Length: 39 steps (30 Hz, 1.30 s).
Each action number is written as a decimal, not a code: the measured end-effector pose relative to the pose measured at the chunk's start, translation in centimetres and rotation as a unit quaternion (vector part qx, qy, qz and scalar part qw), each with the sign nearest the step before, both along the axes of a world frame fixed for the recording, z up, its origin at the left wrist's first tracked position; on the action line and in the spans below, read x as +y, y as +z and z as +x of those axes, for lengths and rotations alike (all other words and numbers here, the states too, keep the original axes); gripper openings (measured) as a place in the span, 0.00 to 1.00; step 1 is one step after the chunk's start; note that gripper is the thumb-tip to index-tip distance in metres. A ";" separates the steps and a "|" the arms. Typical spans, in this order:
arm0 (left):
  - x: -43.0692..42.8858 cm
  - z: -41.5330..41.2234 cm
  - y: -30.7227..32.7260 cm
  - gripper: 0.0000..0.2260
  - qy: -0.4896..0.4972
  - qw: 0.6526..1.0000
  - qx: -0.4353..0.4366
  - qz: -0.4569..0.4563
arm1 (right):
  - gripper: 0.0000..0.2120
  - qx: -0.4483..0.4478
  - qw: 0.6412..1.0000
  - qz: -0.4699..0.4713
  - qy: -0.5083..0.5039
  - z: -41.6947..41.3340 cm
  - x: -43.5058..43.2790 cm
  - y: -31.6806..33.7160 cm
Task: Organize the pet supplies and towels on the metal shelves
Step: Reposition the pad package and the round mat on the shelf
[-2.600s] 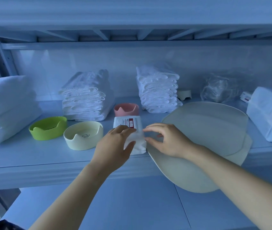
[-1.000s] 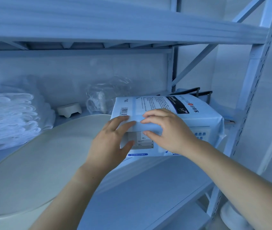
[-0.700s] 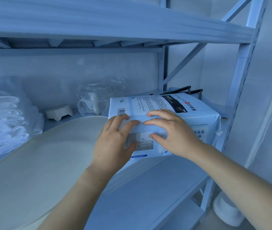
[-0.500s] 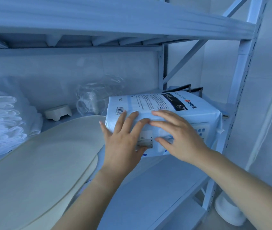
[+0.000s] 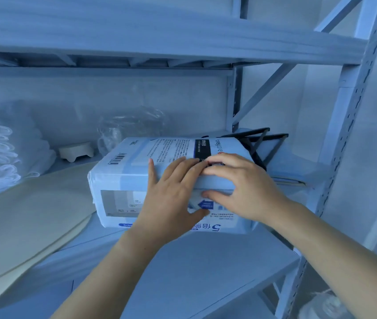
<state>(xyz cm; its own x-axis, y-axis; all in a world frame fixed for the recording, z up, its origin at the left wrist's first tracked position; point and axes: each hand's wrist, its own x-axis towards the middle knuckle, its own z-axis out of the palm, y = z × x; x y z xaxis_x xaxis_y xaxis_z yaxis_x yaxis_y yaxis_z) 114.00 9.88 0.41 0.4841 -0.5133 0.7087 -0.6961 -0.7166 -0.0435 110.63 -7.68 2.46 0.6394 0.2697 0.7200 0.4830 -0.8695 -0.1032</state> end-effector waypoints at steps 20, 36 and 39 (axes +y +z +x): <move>-5.7 -3.3 0.0 0.40 0.129 0.990 0.045 -0.017 | 0.25 0.088 0.979 0.082 0.167 1.0 -8.6 -0.4; -7.3 -4.0 -1.8 0.38 0.145 0.989 0.007 0.014 | 0.31 0.107 0.973 0.096 0.179 1.1 -11.6 -1.7; -6.9 -4.1 -1.8 0.47 0.170 0.982 -0.004 0.079 | 0.32 0.112 0.975 0.083 0.172 0.9 -11.9 -2.0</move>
